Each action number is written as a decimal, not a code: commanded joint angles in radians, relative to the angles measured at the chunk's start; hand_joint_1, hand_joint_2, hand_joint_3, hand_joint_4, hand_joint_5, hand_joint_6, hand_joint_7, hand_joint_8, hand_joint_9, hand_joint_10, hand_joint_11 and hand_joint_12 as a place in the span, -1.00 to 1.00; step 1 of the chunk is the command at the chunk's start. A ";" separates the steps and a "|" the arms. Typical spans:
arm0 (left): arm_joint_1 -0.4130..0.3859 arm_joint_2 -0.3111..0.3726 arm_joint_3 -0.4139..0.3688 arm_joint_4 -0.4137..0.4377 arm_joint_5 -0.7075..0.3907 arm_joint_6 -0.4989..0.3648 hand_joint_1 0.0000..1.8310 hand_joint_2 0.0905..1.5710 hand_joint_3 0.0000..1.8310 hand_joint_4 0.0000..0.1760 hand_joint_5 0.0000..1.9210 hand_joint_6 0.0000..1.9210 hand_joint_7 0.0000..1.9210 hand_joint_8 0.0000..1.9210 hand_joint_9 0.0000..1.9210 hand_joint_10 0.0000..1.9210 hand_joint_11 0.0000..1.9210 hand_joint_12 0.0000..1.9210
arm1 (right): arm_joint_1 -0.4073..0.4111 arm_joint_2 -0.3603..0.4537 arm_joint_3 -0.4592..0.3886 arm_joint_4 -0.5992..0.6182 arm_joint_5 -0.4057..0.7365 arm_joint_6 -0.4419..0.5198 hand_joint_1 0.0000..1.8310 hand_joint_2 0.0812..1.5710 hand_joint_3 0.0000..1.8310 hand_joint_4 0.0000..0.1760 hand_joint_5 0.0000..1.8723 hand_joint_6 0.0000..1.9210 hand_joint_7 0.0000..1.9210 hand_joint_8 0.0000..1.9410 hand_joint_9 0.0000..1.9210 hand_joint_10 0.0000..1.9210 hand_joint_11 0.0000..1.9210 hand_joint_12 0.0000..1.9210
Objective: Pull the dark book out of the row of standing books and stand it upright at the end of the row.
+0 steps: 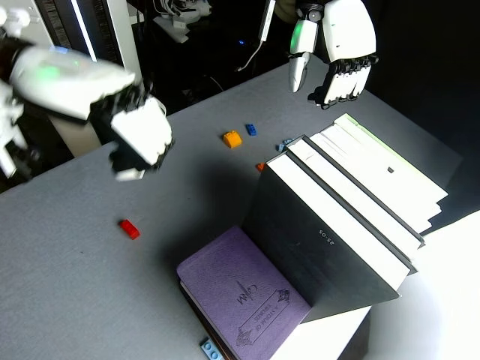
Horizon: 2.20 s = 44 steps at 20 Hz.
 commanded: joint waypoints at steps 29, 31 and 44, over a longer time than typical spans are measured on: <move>-0.015 0.007 0.003 0.031 -0.081 0.008 -1.00 0.61 -1.00 -1.00 -0.93 -1.00 -0.92 -1.00 -0.90 -1.00 -1.00 -0.55 | 0.252 -0.294 0.182 0.028 0.242 -0.135 -1.00 0.54 -1.00 -1.00 -0.04 -0.67 -0.79 -0.99 -1.00 -1.00 -1.00 -1.00; -0.015 0.007 0.003 0.031 -0.081 0.008 -1.00 0.60 -1.00 -1.00 -0.90 -1.00 -0.90 -1.00 -0.89 -1.00 -1.00 -0.50 | 0.285 -0.331 0.223 0.027 0.227 -0.140 -1.00 0.54 -1.00 -1.00 -0.04 -0.67 -0.80 -0.99 -1.00 -1.00 -1.00 -1.00; -0.016 0.007 0.002 0.031 -0.081 0.008 -0.95 0.62 -1.00 -1.00 -0.85 -1.00 -0.85 -1.00 -0.85 -1.00 -1.00 -0.46 | 0.343 -0.468 0.390 -0.010 0.229 -0.138 -1.00 0.55 -1.00 -1.00 -0.06 -0.69 -0.76 -0.99 -1.00 -1.00 -1.00 -1.00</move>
